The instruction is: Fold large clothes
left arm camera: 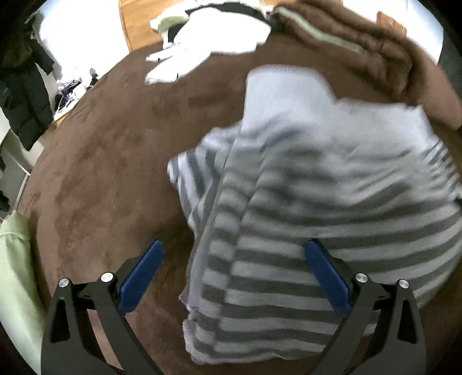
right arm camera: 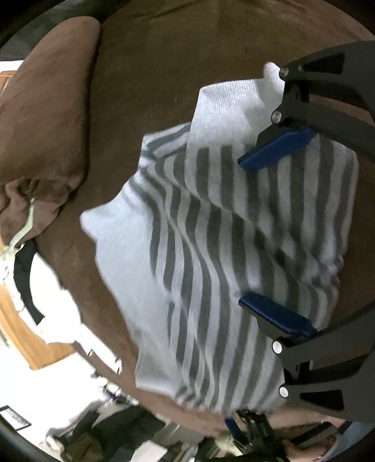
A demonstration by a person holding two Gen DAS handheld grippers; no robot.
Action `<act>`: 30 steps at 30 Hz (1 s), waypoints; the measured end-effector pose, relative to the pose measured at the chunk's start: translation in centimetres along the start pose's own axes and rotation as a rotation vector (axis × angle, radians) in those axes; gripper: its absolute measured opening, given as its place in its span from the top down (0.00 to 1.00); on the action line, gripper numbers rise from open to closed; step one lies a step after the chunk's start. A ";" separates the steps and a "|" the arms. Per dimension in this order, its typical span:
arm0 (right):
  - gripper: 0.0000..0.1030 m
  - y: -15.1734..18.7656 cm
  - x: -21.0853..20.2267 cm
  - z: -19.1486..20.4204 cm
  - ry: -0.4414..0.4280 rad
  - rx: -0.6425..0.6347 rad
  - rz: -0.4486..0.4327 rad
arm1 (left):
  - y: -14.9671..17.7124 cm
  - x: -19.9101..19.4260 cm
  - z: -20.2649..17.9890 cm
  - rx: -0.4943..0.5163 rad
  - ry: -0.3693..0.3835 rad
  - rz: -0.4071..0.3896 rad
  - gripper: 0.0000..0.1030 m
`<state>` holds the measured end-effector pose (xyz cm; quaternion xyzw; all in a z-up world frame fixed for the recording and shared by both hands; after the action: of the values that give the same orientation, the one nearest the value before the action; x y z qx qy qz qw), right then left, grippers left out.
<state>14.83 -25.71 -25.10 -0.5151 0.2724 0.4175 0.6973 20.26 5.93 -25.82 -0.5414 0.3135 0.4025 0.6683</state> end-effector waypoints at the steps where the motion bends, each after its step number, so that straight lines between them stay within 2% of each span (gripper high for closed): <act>1: 0.17 0.1 0.4 -0.4 0.011 0.003 0.000 | 0.3 0.2 0.2 -0.009 0.015 -0.012 0.05; 5: 0.17 0.0 1.5 -1.7 0.037 0.011 -0.001 | 1.1 1.3 1.4 -0.100 0.075 -0.002 0.05; 8: 0.17 0.3 2.0 -1.5 0.071 -0.024 -0.004 | 1.5 1.5 1.4 -0.104 0.065 -0.014 0.05; 11: 0.17 0.3 2.0 -1.5 0.069 -0.012 -0.014 | 1.7 1.5 1.4 -0.126 0.067 -0.014 0.05; 15: 0.19 0.3 0.0 -0.6 0.085 -0.014 -0.065 | 1.2 1.0 1.3 -0.115 0.077 -0.012 0.05; 17: 0.18 0.1 -2.2 0.2 0.047 0.006 -0.113 | 0.6 0.1 1.3 -0.104 0.069 -0.023 0.06; 20: 0.13 0.2 -5.7 0.3 -0.058 0.076 -0.158 | -0.3 -2.1 1.3 -0.113 0.077 -0.054 0.06; 23: 0.13 0.9 -8.1 -0.3 -0.100 0.138 -0.203 | -0.5 -3.9 1.2 -0.116 0.094 -0.052 0.06; 27: 0.13 3.5 -10.4 -2.3 -0.180 0.262 -0.215 | 0.0 -5.6 1.1 -0.163 0.187 -0.039 0.06; 30: 0.13 5.8 -10.0 -3.8 -0.238 0.368 -0.199 | 0.4 -6.7 0.4 -0.163 0.204 -0.046 0.06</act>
<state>5.01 -31.64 -21.07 -0.3506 0.2076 0.3476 0.8445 16.72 5.00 -20.23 -0.6390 0.3338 0.3539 0.5958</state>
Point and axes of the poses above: each gripper's, at about its wrist camera, not at the fingertips, and x roughly the way its jaws point, z to its left, y to its underside, the point moved 4 cm from there along x, roughly the way its jaws point, and after that the axes turned 7 degrees about -y, right-handed, at the moved point
